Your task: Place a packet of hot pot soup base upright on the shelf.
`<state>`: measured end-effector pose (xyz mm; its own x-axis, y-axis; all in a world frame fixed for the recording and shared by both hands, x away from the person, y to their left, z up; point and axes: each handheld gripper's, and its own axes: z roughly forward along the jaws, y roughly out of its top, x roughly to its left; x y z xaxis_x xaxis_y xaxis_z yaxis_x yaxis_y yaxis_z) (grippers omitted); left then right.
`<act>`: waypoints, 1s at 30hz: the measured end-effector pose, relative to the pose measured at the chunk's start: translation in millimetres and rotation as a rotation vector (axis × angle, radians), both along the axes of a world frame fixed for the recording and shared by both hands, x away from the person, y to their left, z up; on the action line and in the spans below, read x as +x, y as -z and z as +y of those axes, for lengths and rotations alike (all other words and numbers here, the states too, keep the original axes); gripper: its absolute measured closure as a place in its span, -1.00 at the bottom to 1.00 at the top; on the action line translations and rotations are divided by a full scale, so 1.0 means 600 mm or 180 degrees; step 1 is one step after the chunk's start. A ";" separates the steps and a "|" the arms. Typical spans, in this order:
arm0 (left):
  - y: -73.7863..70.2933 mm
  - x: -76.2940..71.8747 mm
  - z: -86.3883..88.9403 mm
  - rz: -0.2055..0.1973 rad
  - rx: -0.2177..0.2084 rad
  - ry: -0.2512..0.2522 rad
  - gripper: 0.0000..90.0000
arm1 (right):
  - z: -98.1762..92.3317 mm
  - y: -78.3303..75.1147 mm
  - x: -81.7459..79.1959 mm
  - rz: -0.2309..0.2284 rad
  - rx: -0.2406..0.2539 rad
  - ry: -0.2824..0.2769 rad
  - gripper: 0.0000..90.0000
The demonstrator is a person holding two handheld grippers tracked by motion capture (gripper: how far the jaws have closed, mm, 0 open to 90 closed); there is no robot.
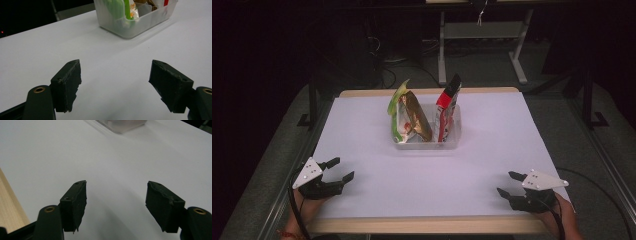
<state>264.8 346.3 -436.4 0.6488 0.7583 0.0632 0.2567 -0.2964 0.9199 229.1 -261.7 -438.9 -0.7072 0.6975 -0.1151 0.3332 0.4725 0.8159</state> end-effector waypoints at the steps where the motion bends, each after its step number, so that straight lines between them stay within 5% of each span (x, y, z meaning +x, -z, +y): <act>1: 0.000 0.001 0.000 0.0002 0.0011 -0.0005 -0.45 | 0.000 0.000 0.000 -0.0001 -0.0001 0.0003 -0.28; 30: 0.002 0.005 -0.007 0.0025 0.0070 0.0005 -0.45 | -0.002 0.004 0.002 0.0017 0.0008 0.0006 -0.28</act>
<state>268.1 342.3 -437.9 0.6506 0.7558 0.0747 0.2635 -0.3168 0.9112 230.2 -262.9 -441.1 -0.7065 0.6992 -0.1097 0.3385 0.4699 0.8152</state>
